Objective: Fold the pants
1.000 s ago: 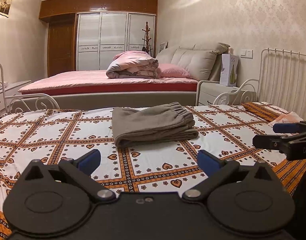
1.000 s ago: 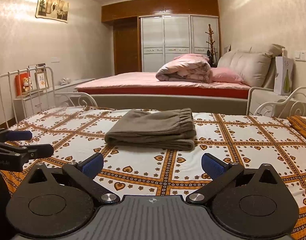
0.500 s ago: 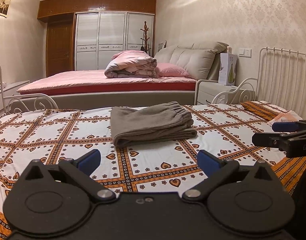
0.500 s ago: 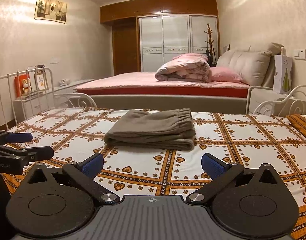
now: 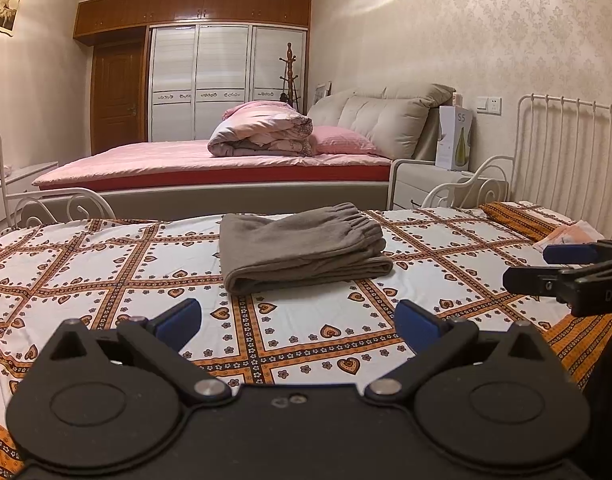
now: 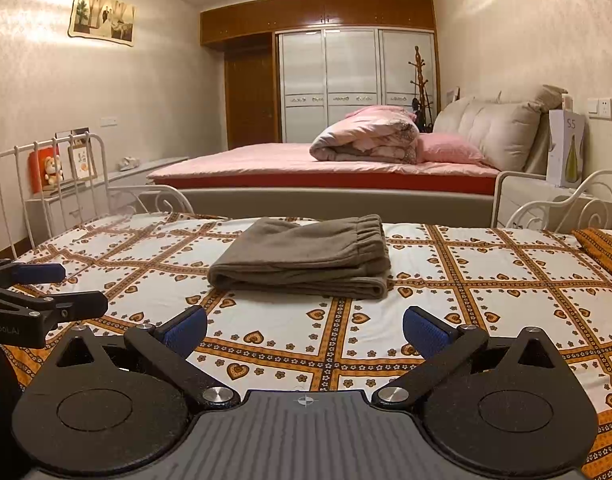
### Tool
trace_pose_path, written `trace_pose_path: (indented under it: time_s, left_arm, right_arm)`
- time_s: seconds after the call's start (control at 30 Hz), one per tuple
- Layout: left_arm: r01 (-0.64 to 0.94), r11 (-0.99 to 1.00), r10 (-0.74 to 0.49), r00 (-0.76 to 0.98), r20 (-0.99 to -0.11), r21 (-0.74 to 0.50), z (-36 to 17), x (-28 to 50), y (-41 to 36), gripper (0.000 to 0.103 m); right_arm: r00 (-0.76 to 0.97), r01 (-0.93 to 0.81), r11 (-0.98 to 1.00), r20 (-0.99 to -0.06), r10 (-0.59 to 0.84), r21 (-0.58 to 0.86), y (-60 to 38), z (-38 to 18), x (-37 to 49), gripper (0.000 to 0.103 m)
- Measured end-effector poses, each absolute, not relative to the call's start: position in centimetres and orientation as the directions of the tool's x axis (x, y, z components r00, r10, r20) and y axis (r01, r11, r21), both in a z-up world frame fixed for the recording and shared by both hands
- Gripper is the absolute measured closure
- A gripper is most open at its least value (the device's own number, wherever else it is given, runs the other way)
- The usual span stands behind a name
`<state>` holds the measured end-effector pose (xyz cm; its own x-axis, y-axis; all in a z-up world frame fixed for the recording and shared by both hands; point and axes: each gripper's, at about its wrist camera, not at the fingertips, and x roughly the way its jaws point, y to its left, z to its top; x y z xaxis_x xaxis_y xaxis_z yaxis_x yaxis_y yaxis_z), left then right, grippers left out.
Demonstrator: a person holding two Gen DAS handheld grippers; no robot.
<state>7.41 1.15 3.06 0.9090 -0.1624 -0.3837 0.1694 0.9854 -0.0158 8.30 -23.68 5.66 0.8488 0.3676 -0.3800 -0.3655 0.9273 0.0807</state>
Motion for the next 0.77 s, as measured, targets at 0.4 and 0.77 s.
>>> trace_pose_path:
  time_s: [0.4,0.77]
  left_arm:
    - [0.191,0.982,-0.181,0.907,-0.380,-0.012,2.98,7.38,1.04,0.006]
    - [0.195,0.981,-0.186,0.904,-0.384,-0.017,2.98,7.51,1.03,0.006]
  right_arm:
    - [0.847,-0.367,0.927,-0.385,0.366,0.075,-23.45,5.48,8.35,0.000]
    - [0.845,-0.369,0.927,-0.389,0.367,0.073,-23.41,5.31,8.47,0.000]
